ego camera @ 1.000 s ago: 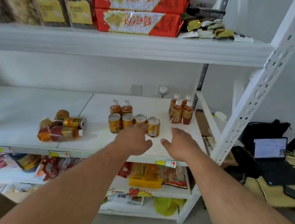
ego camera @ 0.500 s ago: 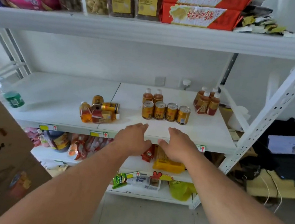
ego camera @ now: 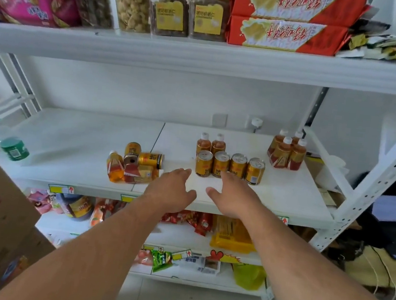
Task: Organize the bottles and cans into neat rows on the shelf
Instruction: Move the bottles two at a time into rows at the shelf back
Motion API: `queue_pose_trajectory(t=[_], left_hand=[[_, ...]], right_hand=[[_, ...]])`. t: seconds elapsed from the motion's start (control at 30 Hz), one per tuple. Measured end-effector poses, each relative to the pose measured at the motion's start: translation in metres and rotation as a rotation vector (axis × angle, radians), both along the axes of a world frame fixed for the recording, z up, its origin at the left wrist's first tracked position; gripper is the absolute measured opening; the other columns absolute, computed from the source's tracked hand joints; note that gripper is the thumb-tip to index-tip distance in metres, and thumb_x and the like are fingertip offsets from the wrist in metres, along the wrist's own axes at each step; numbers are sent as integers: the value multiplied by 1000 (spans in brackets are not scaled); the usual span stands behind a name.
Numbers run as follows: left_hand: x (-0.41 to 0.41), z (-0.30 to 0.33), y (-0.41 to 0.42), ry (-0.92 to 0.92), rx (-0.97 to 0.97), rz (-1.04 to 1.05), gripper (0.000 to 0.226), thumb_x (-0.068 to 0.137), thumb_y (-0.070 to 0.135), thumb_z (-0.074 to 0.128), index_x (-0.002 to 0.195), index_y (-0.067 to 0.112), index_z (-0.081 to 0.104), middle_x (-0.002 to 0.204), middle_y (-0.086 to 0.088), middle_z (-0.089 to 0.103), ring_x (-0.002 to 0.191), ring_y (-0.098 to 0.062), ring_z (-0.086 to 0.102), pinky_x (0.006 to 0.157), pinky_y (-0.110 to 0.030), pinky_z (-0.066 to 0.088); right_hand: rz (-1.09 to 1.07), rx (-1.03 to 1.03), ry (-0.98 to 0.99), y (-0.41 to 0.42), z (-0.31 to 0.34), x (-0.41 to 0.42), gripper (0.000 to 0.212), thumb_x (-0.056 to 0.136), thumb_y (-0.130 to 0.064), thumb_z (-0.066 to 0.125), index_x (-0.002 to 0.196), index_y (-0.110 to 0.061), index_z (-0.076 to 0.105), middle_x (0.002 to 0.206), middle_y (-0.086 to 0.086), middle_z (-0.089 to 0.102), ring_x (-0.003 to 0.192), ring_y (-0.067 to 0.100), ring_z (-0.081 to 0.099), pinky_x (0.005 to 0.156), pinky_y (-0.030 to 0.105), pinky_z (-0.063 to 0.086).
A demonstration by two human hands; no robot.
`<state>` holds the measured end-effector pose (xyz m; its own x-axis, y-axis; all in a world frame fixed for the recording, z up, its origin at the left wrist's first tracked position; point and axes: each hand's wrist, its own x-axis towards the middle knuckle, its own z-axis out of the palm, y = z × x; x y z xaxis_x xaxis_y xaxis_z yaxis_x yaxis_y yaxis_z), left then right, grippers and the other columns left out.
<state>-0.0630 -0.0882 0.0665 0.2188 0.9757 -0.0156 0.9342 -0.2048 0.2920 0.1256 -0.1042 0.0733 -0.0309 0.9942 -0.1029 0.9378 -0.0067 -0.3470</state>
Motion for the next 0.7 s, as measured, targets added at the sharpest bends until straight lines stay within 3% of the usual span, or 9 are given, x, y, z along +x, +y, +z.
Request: queue_pose_trajectory(t=[0.07,0.17,0.27,0.47,0.6,0.7], left_hand=[[3,3,17,-21,-15,15,76,88,54,50,153,26,24,157,3,30,139,-21,34,107,-43,38],[10,4,37,-43,-16,13,77,88,54,51,154,25,23,158,2,28,141,-21,31,110,-43,35],[15,4,55,-64,-19,16,77,88,54,50,154,26,22,159,2,27,142,-20,30,110,-41,34],[18,2,95,-103,-20,32,75,89,53,52,153,26,23,158,2,30,139,-24,34,106,-41,36],[17,1,131,-137,-34,34,76,89,53,53,153,26,23,158,1,30,139,-26,34,105,-41,35],[16,-2,160,-131,-39,24,78,88,56,53,153,26,23,157,1,32,138,-25,36,102,-41,37]], right_hand=[[8,10,-6,14,5,4,73,94,-61,49,150,-16,34,153,7,42,135,31,44,103,47,44],[29,52,25,35,12,12,56,93,-58,52,134,-21,48,129,5,60,112,29,59,87,43,51],[15,43,37,54,15,19,49,91,-57,53,124,-21,53,115,4,63,100,27,62,84,44,54],[-36,10,87,89,10,22,49,89,-58,56,123,-23,54,114,2,63,99,25,62,85,45,54],[-71,25,73,120,4,22,48,88,-59,56,118,-21,53,116,3,63,97,24,59,73,37,44],[-101,32,52,144,-2,21,57,90,-59,54,131,-19,51,128,7,61,105,27,61,75,35,42]])
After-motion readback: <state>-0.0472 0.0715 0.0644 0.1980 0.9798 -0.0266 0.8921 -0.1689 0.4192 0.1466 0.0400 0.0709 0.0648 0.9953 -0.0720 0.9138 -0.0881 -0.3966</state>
